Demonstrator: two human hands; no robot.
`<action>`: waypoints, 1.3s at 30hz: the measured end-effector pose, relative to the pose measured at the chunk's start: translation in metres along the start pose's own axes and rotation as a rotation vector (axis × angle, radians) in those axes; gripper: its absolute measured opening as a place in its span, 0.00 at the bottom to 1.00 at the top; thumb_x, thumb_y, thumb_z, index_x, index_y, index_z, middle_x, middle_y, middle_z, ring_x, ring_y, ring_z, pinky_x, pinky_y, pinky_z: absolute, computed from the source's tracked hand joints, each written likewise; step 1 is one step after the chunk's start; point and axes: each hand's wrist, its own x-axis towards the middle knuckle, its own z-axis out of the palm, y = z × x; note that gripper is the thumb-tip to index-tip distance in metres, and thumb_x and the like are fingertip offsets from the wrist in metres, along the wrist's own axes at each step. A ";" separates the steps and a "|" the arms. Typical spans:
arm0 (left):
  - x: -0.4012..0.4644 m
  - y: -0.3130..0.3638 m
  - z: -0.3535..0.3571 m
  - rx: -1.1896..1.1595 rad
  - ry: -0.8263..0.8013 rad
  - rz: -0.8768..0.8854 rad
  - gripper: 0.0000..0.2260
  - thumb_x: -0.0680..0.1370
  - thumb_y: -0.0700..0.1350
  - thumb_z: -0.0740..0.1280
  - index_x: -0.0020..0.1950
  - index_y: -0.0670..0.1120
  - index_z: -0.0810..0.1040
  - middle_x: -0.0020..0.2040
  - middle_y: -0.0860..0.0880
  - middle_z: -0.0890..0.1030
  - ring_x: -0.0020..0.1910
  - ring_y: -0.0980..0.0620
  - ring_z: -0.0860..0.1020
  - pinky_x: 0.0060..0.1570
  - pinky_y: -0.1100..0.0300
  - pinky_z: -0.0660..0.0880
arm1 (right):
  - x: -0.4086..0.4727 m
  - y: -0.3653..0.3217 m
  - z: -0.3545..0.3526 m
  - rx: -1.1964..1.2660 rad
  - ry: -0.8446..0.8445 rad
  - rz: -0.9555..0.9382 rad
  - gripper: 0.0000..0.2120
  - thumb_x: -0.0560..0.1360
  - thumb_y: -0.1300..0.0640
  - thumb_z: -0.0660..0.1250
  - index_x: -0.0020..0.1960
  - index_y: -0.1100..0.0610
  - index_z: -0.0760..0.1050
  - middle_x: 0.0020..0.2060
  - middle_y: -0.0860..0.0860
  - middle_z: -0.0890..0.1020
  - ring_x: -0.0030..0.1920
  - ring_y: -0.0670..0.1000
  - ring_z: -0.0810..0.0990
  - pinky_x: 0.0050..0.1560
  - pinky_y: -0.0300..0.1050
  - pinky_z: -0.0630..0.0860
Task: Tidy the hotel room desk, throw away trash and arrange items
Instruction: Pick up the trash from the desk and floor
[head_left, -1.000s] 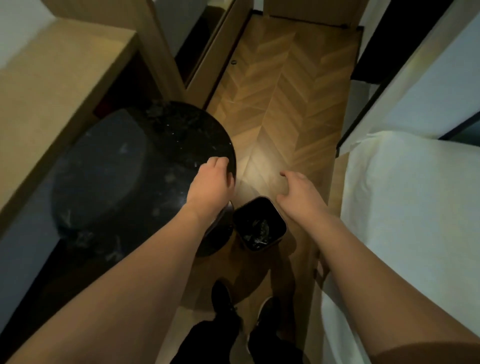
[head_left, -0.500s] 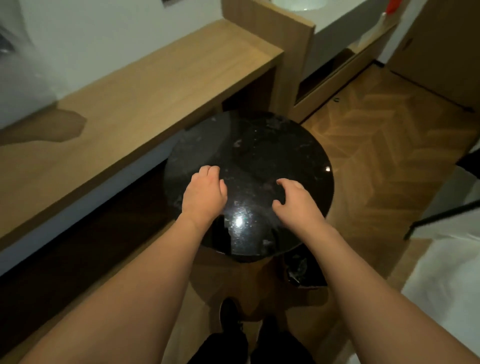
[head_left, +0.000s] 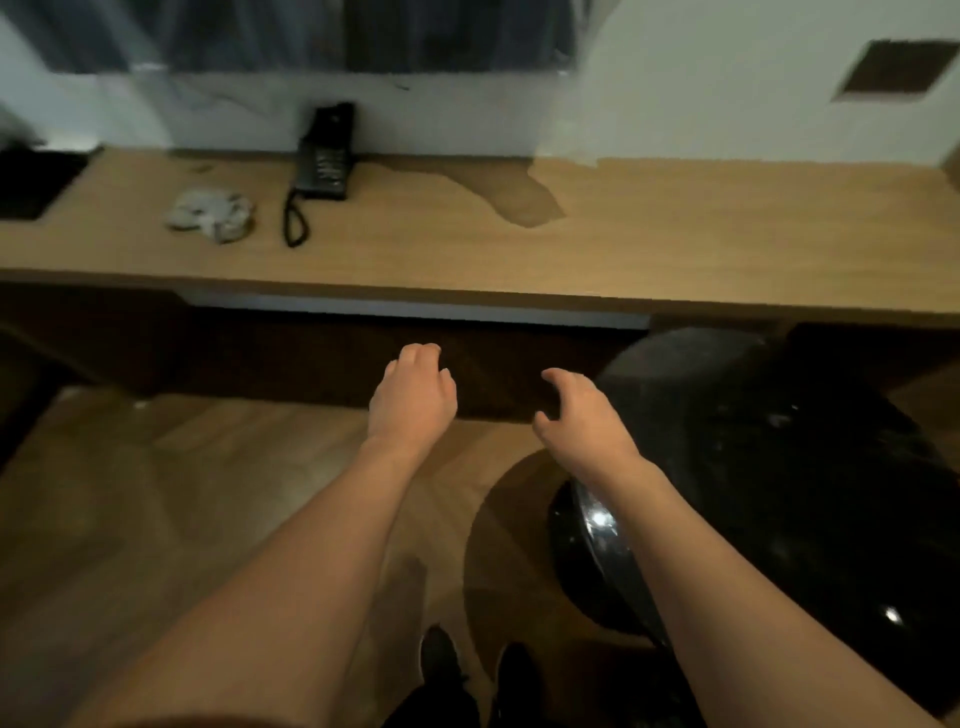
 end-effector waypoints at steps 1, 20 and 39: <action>-0.004 -0.020 -0.011 -0.004 0.025 -0.052 0.19 0.85 0.48 0.59 0.76 0.47 0.67 0.74 0.46 0.70 0.70 0.48 0.72 0.65 0.53 0.74 | 0.006 -0.019 0.010 -0.014 -0.032 -0.045 0.29 0.79 0.57 0.67 0.77 0.51 0.61 0.74 0.50 0.67 0.72 0.51 0.68 0.71 0.50 0.69; -0.223 -0.388 -0.174 -0.124 0.515 -0.859 0.16 0.83 0.44 0.57 0.68 0.42 0.75 0.63 0.44 0.76 0.62 0.46 0.76 0.61 0.54 0.73 | -0.053 -0.368 0.284 -0.391 -0.518 -0.761 0.30 0.75 0.48 0.61 0.76 0.48 0.60 0.72 0.49 0.68 0.71 0.53 0.69 0.69 0.55 0.70; -0.195 -0.638 -0.299 0.033 0.622 -1.034 0.17 0.84 0.47 0.60 0.72 0.44 0.72 0.67 0.45 0.75 0.63 0.48 0.75 0.60 0.57 0.71 | -0.012 -0.629 0.473 -0.358 -0.622 -1.029 0.28 0.79 0.56 0.66 0.77 0.51 0.62 0.73 0.49 0.68 0.74 0.49 0.66 0.72 0.47 0.66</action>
